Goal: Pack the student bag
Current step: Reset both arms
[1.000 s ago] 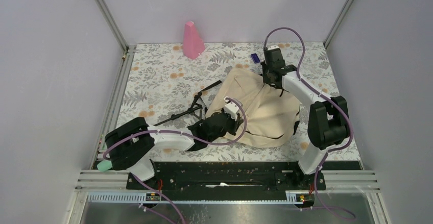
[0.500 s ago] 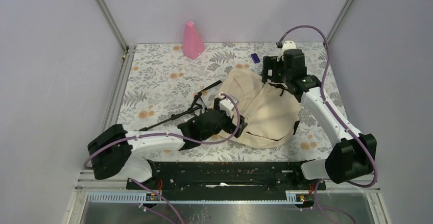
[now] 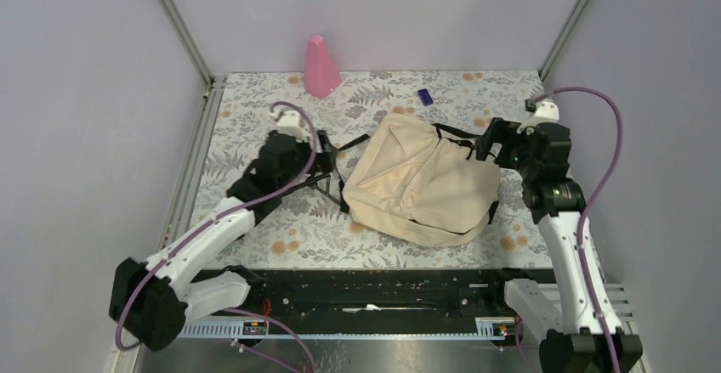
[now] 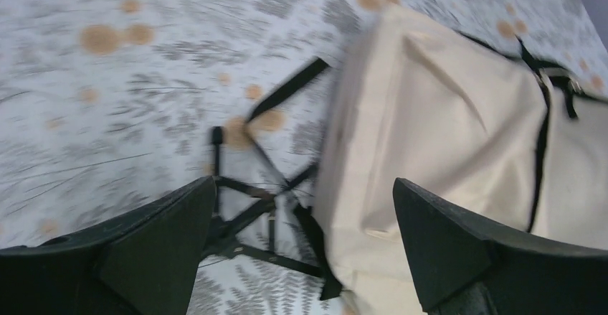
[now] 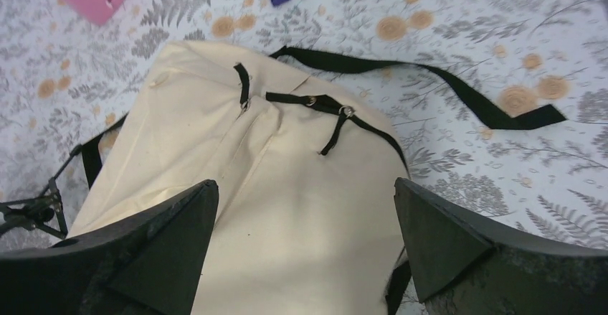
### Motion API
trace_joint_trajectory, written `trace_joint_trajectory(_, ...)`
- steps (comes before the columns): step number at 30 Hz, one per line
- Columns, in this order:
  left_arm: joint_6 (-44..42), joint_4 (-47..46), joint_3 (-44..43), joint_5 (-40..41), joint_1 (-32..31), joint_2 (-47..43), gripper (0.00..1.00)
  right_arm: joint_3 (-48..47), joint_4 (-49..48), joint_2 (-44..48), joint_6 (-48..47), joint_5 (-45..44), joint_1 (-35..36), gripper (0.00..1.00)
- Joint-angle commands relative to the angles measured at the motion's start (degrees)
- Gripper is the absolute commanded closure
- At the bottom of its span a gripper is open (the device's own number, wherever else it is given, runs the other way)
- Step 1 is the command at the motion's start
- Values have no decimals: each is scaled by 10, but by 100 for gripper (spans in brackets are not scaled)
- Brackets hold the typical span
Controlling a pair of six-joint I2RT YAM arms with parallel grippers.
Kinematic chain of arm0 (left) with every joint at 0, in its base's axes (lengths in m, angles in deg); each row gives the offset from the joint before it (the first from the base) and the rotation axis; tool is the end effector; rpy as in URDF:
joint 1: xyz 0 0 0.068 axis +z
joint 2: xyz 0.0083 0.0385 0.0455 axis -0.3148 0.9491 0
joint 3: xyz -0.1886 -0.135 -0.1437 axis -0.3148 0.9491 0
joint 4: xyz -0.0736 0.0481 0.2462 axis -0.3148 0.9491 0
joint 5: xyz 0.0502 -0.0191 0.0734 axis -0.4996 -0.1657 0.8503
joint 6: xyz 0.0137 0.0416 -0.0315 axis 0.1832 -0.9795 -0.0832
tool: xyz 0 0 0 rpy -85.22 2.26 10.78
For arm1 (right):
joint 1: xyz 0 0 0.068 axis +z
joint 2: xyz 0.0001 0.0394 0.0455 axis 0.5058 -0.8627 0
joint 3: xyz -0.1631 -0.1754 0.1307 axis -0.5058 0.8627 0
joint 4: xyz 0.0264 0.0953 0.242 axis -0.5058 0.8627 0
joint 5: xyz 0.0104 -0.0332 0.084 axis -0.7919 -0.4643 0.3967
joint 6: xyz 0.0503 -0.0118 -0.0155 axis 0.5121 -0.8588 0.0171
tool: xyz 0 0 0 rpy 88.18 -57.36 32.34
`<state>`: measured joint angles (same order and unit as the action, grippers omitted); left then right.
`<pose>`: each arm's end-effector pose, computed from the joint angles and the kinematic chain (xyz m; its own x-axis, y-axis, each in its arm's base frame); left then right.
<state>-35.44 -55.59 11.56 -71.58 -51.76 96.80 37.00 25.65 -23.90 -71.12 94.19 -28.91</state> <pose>0.2172 -0.1363 0.2857 -0.4283 -0.1384 -0.8930 0.2833 0.9178 -0.2781 0.2120 0.0087 0.3443 -0.3545 0.1575 -0.9217 -0.0532 0.9807 0.1880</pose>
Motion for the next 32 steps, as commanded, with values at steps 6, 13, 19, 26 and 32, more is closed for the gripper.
trace_joint_trajectory(6, -7, 206, -102, 79, 110, -180, 1, 5, 13, 166, -14, -38, -34, 0)
trace_joint_trajectory(13, -90, 251, -125, 115, 110, -281, 1, 93, -75, 286, -39, -86, -34, 0)
trace_joint_trajectory(19, -115, 239, -48, 143, 110, -353, 1, 178, -130, 362, -40, -98, -34, 0)
trace_joint_trajectory(26, -110, 235, -33, 137, 110, -362, 1, 176, -134, 363, -44, -98, -34, 0)
trace_joint_trajectory(32, -108, 250, -39, 138, 110, -347, 1, 179, -133, 369, -43, -98, -34, 0)
